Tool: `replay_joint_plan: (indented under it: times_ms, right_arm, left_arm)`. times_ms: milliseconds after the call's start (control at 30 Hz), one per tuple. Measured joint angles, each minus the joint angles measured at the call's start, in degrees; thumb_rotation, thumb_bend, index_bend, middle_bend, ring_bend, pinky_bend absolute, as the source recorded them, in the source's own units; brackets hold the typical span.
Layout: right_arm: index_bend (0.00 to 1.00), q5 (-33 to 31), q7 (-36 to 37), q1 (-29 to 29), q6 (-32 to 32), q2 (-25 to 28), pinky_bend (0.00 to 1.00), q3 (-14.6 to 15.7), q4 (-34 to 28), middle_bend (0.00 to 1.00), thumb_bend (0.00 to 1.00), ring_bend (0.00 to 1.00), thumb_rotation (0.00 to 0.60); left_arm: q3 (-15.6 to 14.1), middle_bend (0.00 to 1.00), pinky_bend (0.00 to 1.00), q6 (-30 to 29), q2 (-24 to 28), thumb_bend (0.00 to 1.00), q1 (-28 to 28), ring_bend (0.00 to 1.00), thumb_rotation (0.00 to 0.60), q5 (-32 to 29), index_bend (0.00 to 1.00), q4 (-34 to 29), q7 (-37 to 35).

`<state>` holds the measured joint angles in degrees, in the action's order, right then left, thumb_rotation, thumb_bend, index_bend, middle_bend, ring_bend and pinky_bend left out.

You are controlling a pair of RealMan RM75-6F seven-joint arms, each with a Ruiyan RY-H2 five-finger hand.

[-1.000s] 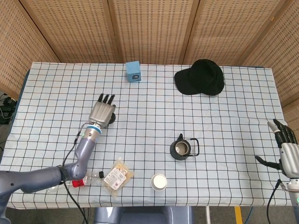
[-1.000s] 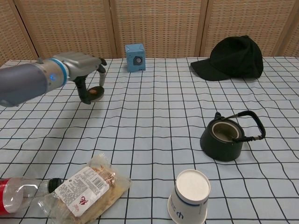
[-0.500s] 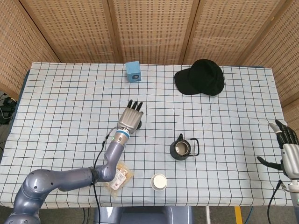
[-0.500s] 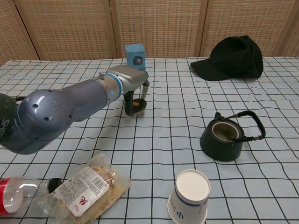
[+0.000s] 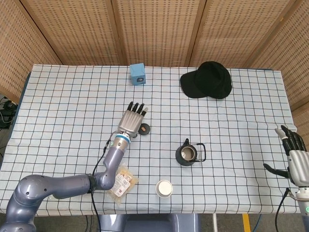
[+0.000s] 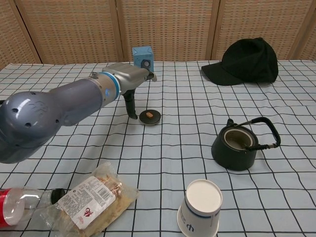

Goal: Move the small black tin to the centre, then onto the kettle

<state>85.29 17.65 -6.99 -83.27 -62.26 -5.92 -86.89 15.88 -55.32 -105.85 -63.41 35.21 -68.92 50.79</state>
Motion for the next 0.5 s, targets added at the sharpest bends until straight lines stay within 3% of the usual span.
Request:
replay_joint_plan:
  times_ms: [267,500]
  right_arm:
    - [0.07,0.1,-1.0,0.0,0.2,0.0,0.0,0.2,-0.5,0.0,0.2,0.0,0.6]
    - [0.07,-0.7,-2.5,-0.2,0.9,-0.2,0.0,0.1,-0.7,0.0,0.2,0.0,0.6]
  left_arm:
    - [-3.9,0.0,0.0,-7.1,10.7,0.09,8.1,0.0,0.6,6.8,0.0,-14.1,-5.1]
    - [-11.0,0.0,0.0,-19.3,24.8,0.09,21.0,0.0,0.6,16.5,0.0,-26.6,-13.4]
